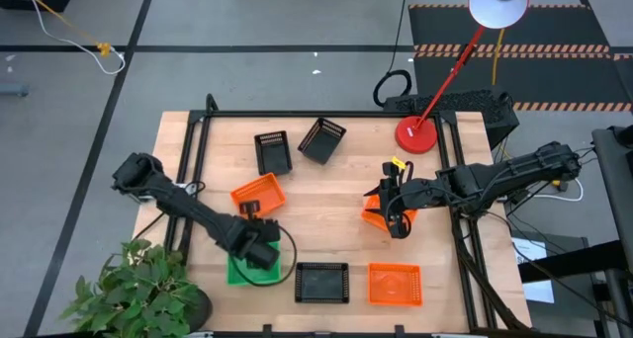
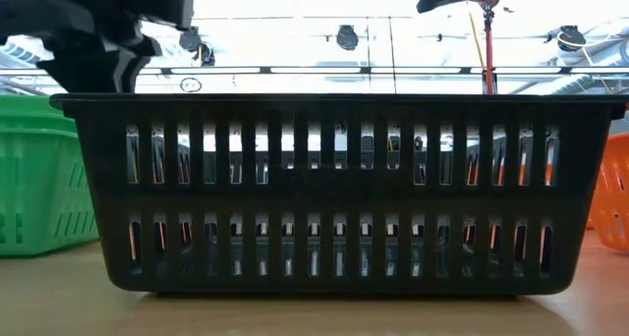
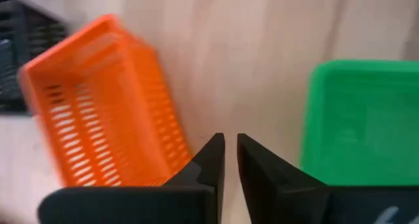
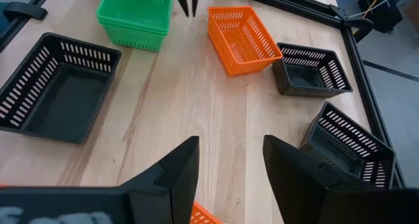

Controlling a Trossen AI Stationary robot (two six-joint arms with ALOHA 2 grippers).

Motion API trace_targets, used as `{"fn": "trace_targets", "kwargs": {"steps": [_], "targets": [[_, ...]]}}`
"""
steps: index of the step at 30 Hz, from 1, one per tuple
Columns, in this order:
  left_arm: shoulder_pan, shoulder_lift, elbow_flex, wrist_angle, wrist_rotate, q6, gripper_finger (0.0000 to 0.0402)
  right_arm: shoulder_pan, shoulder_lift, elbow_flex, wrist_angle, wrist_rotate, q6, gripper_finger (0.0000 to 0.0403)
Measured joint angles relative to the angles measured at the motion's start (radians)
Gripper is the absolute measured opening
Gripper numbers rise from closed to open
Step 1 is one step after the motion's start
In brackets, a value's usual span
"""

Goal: Stack baskets by color
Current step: Stack the top green bin on top of the bottom green bin, then stack the top right orange bin on top of the bottom orange bin

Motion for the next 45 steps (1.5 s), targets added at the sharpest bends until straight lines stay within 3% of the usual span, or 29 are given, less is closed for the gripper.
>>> {"fn": "trace_targets", "kwargs": {"steps": [7, 13, 21, 25, 36, 45], "targets": [[-0.005, 0.000, -0.006, 0.099, 0.098, 0.090, 0.0015, 0.000, 0.000, 0.000, 0.000, 0.000, -0.007, 0.0164], [-0.033, 0.000, -0.006, 0.121, 0.099, 0.091, 0.0003, 0.000, 0.000, 0.000, 0.000, 0.000, -0.006, 0.0164], [-0.034, -0.020, 0.016, 0.108, 0.091, 0.092, 0.0019, 0.000, 0.000, 0.000, -0.003, 0.001, -0.004, 0.0164], [-0.019, -0.062, 0.048, 0.095, 0.019, 0.123, 0.0010, 0.000, 0.000, -0.006, -0.007, 0.001, 0.015, 0.0164], [0.002, -0.209, 0.059, 0.148, -0.178, 0.247, 0.0022, 0.057, 0.000, -0.185, -0.089, 0.000, 0.389, 0.0164], [-0.021, -0.189, 0.059, 0.189, -0.191, 0.221, 0.0006, 0.098, 0.000, -0.242, -0.145, 0.000, 0.562, 0.0164]]}}
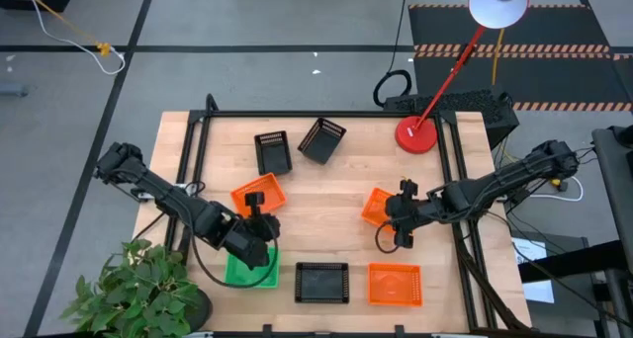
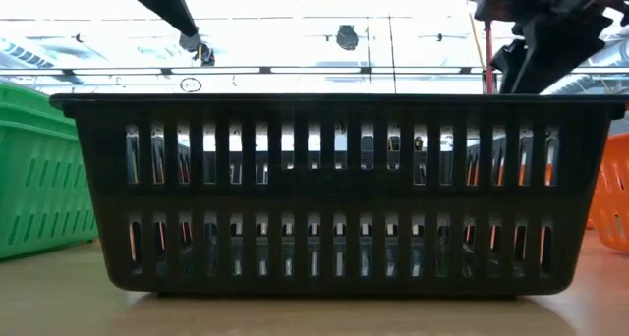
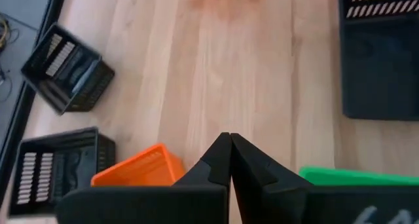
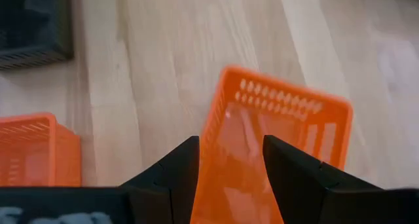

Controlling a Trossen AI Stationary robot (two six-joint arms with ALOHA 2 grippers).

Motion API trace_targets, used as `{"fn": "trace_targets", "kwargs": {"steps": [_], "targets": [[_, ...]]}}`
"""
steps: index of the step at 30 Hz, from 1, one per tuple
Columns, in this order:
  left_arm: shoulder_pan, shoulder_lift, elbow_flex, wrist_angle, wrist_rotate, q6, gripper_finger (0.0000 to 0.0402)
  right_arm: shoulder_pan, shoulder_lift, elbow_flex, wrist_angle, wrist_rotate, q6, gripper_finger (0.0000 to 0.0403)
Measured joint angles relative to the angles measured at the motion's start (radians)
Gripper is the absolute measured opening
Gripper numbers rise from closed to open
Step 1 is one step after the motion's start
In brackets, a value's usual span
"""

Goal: Stack baskets by color
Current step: Stack the top right orange bin on top of the bottom orange bin

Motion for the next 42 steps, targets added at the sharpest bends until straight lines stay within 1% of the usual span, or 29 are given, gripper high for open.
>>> {"fn": "trace_targets", "kwargs": {"steps": [3, 7, 12, 16, 18, 25, 30, 34, 38, 42], "targets": [[-0.002, 0.002, 0.000, 0.041, 0.000, 0.068, 0.0004, 0.027, 0.000, 0.000, -0.031, -0.001, 0.061, 0.0164], [0.004, -0.005, 0.000, 0.063, 0.006, 0.181, 0.0013, 0.057, 0.000, 0.000, -0.107, -0.044, 0.122, 0.0164], [0.035, -0.026, 0.000, 0.071, 0.009, 0.238, 0.0025, 0.060, 0.000, 0.000, -0.246, -0.040, 0.179, 0.0164], [0.070, -0.054, 0.000, 0.075, 0.057, 0.276, 0.0026, 0.043, 0.000, 0.000, -0.321, 0.030, 0.182, 0.0164], [0.089, -0.066, 0.000, 0.084, 0.076, 0.289, 0.0026, 0.026, 0.000, 0.000, -0.346, 0.035, 0.178, 0.0164], [0.118, -0.106, 0.000, 0.087, 0.079, 0.283, 0.0026, -0.055, 0.000, 0.000, -0.428, 0.034, 0.144, 0.0164], [0.118, -0.107, 0.000, 0.109, 0.079, 0.278, 0.0026, -0.125, 0.000, 0.000, -0.423, 0.034, 0.060, 0.0164], [0.115, -0.107, 0.000, 0.109, 0.080, 0.259, 0.0026, -0.209, 0.000, 0.000, -0.364, 0.030, 0.020, 0.0168], [0.115, -0.107, 0.000, 0.109, 0.079, 0.238, 0.0026, -0.300, 0.010, 0.001, -0.301, -0.007, -0.004, 0.0182], [0.113, -0.107, 0.000, 0.109, 0.079, 0.212, 0.0026, -0.377, 0.038, -0.009, -0.225, -0.059, -0.063, 0.0207]]}}
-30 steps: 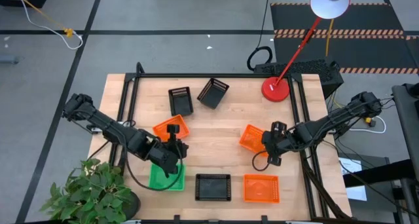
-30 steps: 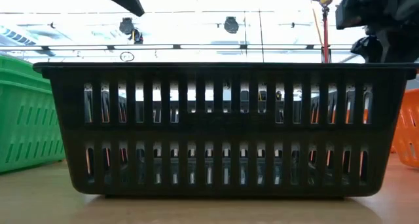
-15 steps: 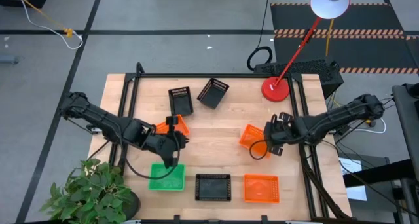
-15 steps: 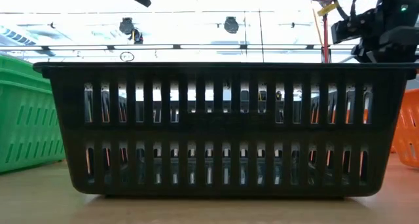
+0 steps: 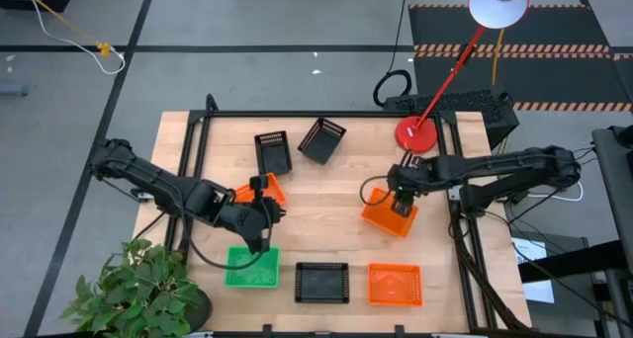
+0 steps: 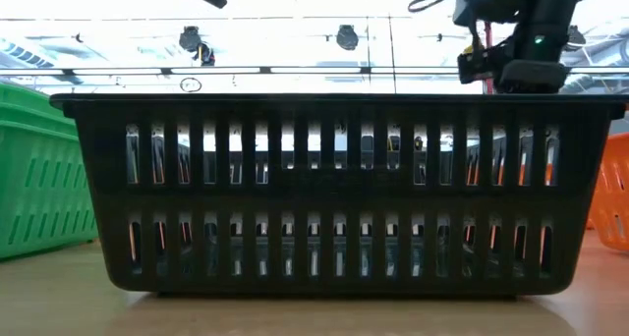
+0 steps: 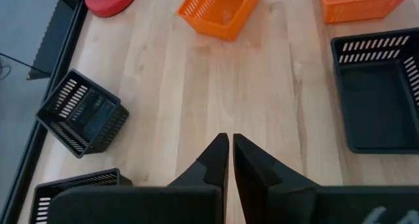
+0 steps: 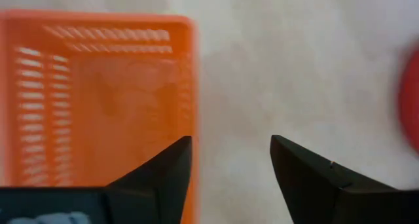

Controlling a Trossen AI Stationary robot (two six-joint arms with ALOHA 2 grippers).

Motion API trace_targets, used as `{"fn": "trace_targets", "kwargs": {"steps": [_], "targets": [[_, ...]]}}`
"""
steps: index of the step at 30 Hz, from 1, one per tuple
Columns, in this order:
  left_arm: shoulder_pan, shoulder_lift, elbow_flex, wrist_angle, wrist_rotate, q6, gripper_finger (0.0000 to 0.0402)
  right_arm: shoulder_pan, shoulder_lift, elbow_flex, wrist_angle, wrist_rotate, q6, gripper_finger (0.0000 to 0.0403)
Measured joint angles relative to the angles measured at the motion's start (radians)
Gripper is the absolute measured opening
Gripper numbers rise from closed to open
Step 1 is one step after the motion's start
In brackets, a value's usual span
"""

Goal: Stack baskets by color
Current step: Stack the top right orange bin on top of the bottom orange bin

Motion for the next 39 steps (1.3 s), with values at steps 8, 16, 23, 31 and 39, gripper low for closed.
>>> {"fn": "trace_targets", "kwargs": {"steps": [8, 16, 23, 31, 39], "targets": [[0.000, 0.000, 0.000, 0.001, 0.000, -0.001, 0.0026, -0.067, 0.087, -0.016, 0.056, -0.098, -0.061, 0.0228], [0.000, 0.000, 0.000, 0.003, 0.000, -0.002, 0.0026, -0.070, 0.142, -0.017, 0.056, -0.099, -0.103, 0.0166], [0.000, 0.000, 0.000, 0.003, 0.000, -0.002, 0.0026, -0.070, 0.153, -0.017, 0.055, -0.099, -0.115, 0.0058], [0.000, 0.001, 0.000, 0.004, 0.000, -0.002, 0.0026, -0.055, 0.094, 0.008, 0.004, -0.183, -0.113, 0.0019], [0.000, 0.001, 0.000, 0.013, 0.000, 0.001, 0.0026, 0.075, -0.004, 0.171, -0.194, -0.177, 0.011, 0.0007]]}}
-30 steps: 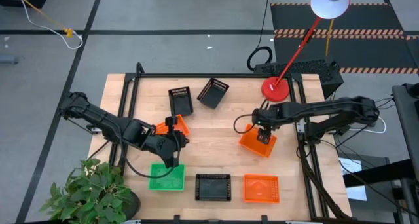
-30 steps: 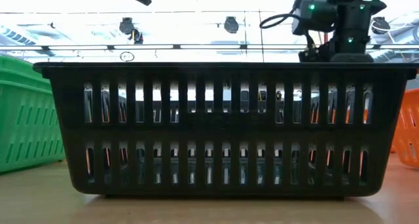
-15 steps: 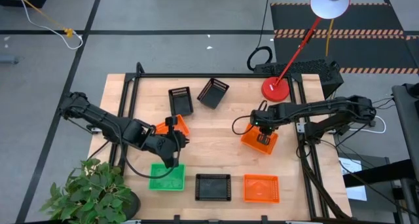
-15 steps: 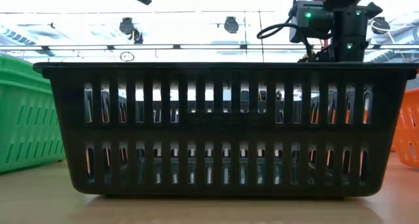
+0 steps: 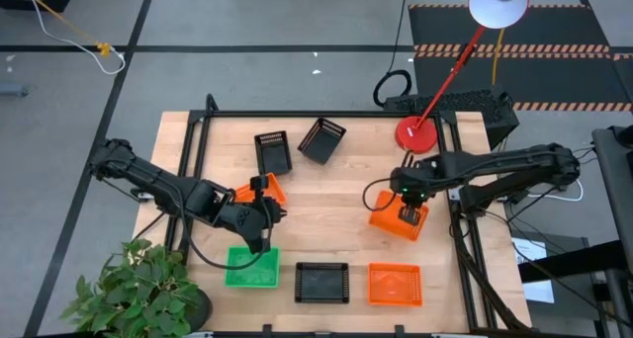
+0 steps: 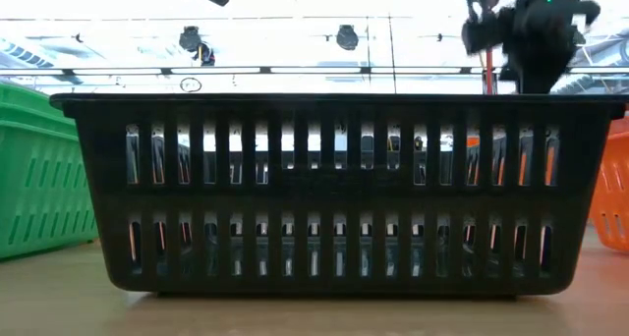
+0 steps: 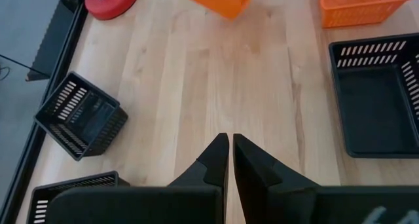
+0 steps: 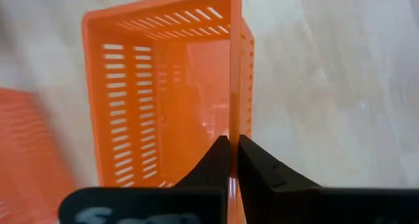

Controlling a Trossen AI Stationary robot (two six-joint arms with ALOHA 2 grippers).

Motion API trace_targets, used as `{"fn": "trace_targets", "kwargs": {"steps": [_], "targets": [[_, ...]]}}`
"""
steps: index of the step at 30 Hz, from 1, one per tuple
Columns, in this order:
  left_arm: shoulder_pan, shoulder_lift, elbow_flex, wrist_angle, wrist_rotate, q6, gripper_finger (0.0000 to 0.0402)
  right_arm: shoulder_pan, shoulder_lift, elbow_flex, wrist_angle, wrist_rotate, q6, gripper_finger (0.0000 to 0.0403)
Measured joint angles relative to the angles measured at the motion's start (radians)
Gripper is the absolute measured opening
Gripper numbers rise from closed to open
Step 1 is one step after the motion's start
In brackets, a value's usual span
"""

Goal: Stack baskets by color
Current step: Stack the top right orange bin on top of the bottom orange bin

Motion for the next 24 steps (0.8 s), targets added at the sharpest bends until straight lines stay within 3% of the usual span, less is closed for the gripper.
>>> {"fn": "trace_targets", "kwargs": {"steps": [12, 24], "targets": [[-0.010, 0.000, 0.000, 0.017, 0.008, 0.005, 0.0026, 0.273, 0.034, 0.351, -0.155, 0.006, 0.135, 0.0006], [-0.019, 0.000, 0.000, 0.054, 0.012, 0.026, 0.0026, 0.476, 0.178, 0.500, -0.171, -0.087, 0.235, 0.0005]]}}
